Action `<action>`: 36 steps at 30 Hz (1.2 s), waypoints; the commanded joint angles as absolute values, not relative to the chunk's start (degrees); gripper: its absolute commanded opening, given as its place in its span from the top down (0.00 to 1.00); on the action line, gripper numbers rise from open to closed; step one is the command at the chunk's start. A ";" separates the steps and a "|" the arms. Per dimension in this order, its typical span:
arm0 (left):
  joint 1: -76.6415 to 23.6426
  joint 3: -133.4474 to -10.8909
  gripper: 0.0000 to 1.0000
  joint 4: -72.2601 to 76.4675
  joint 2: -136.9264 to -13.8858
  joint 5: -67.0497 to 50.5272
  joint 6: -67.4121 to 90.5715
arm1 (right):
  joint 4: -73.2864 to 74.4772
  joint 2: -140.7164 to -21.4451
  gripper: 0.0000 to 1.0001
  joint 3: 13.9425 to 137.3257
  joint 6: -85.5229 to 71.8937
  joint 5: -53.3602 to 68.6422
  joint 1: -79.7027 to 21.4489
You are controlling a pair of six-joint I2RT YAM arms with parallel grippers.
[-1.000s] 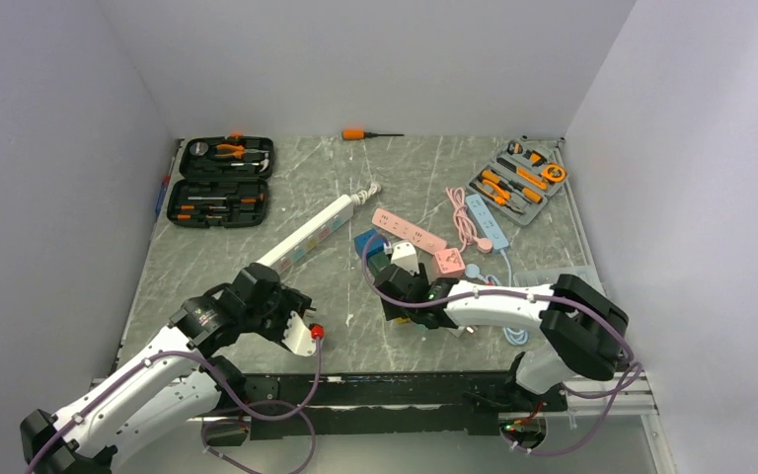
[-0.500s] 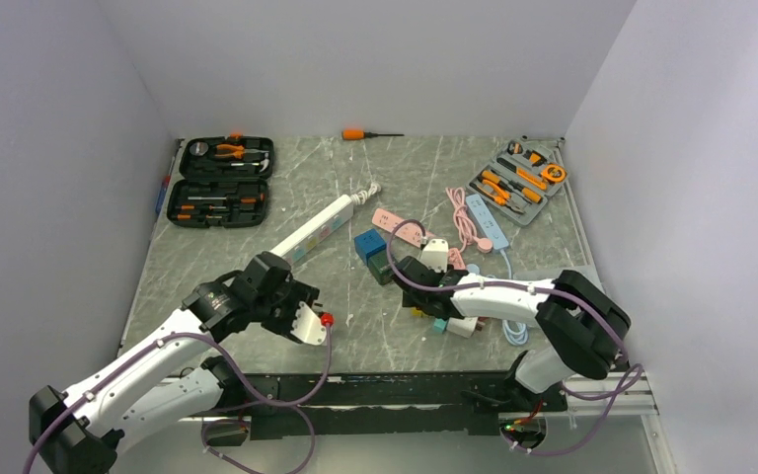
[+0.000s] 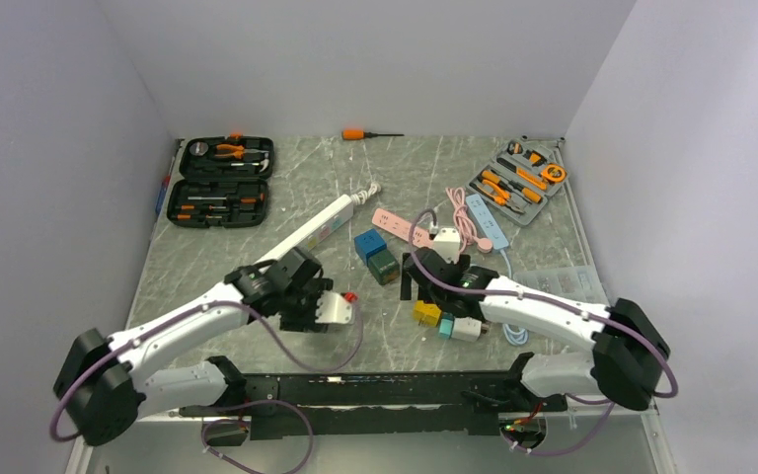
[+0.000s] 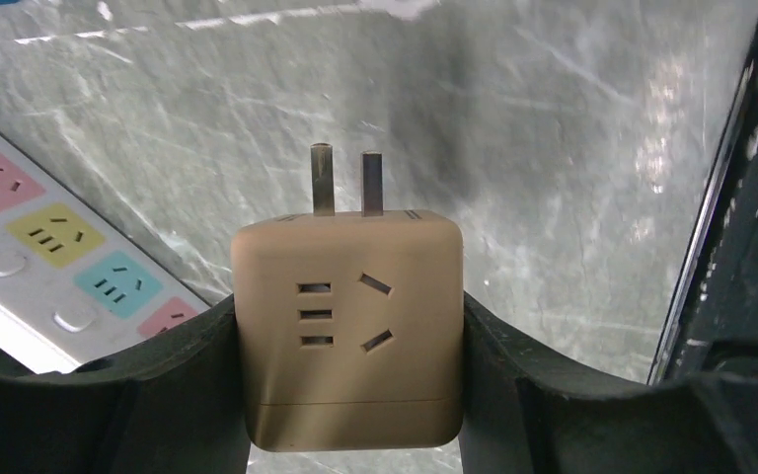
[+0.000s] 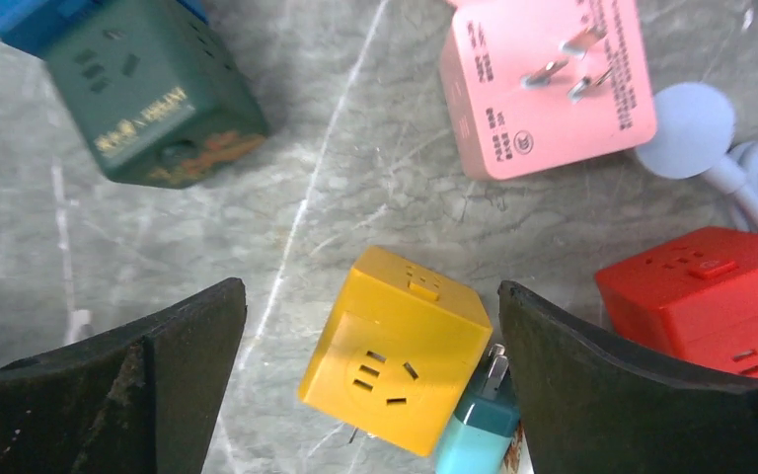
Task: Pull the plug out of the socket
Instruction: Place the plug at the center of the board.
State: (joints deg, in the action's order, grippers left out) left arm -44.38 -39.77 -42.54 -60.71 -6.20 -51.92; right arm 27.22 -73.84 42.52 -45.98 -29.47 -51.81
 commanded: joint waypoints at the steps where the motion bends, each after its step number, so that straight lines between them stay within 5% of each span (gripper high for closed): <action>1: -45.98 -47.71 1.00 -42.36 -66.51 -5.21 -38.88 | 27.31 -67.52 0.00 44.96 -42.34 -29.20 -50.82; 9: -56.16 -50.22 1.00 -38.10 -71.83 -3.77 -38.79 | 28.61 -63.77 0.03 48.97 -42.02 -24.05 -45.76; 19: -64.61 -68.07 1.00 -40.57 -94.29 -4.81 -39.09 | 33.76 -60.96 0.00 51.38 -40.67 -19.60 -40.08; 27: -66.51 -78.37 0.88 -45.33 -106.34 -7.92 -35.83 | 35.21 -57.70 0.00 49.09 -42.04 -21.00 -38.84; 30: -66.41 -77.80 0.68 -43.15 -106.66 -9.26 -36.12 | 35.41 -58.36 0.00 49.96 -41.96 -21.23 -38.62; 33: -66.38 -77.76 0.11 -41.65 -105.38 -13.76 -35.66 | 34.87 -59.03 0.00 50.67 -41.10 -21.39 -38.52; 34: -66.45 -77.89 0.02 -41.58 -104.72 -15.35 -35.56 | 34.64 -59.32 0.00 50.89 -40.78 -21.37 -38.52; 36: -66.17 -78.69 0.01 -42.30 -103.19 -18.09 -35.36 | 34.45 -60.10 0.00 51.62 -40.25 -21.27 -38.50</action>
